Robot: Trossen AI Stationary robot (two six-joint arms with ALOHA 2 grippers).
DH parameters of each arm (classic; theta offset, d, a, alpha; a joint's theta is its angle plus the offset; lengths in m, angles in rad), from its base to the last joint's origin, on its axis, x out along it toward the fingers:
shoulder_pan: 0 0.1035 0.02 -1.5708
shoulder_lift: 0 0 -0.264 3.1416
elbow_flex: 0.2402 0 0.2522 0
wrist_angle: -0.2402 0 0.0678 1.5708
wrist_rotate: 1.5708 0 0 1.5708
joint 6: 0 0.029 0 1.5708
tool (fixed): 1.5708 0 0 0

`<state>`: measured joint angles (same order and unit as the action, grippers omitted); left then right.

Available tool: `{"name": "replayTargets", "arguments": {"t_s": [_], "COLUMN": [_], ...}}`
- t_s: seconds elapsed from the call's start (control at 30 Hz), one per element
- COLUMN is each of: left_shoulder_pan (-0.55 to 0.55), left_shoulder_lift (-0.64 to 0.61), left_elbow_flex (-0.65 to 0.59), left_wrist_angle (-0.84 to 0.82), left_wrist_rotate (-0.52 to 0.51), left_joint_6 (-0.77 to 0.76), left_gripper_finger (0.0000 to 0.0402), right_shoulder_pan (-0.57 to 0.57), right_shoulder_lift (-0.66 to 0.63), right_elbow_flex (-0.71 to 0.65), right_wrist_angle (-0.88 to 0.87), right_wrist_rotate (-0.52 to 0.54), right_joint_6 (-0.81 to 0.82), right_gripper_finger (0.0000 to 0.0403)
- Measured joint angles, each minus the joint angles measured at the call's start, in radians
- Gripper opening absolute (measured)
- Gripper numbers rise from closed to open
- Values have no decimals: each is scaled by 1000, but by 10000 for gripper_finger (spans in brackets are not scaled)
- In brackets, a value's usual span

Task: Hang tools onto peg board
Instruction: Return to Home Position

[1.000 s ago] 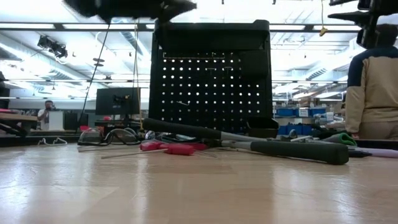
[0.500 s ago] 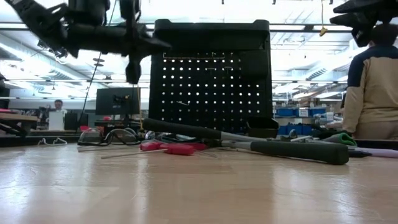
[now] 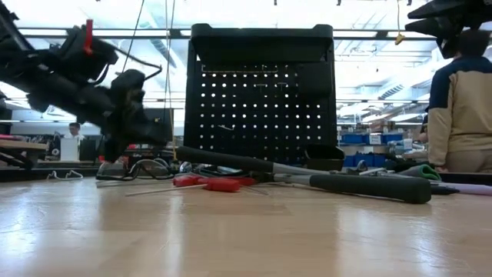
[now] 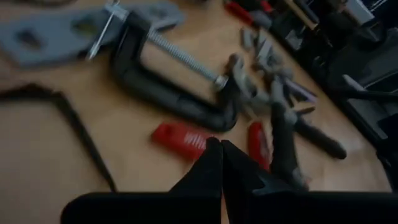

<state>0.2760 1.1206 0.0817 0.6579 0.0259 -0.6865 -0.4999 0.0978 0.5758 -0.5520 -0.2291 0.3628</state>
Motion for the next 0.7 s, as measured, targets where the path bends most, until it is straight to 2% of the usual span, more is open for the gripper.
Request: {"name": "replayTargets", "arguments": {"t_s": [0.23,0.5,0.7], "left_shoulder_pan": [0,0,0], "left_shoulder_lift": [0,0,0], "left_elbow_flex": [-58,-57,-57], "left_wrist_angle": [2,13,24], "left_wrist_rotate": [5,5,5], "left_joint_6": [-134,-130,-130], "left_gripper_finger": [6,7,7], "right_shoulder_pan": [0,0,0], "right_shoulder_lift": [0,0,0], "right_elbow_flex": [0,-4,-63], "right_wrist_angle": [4,3,-4], "right_wrist_rotate": [0,0,-3], "right_joint_6": [0,0,1], "right_gripper_finger": [116,116,115]}}
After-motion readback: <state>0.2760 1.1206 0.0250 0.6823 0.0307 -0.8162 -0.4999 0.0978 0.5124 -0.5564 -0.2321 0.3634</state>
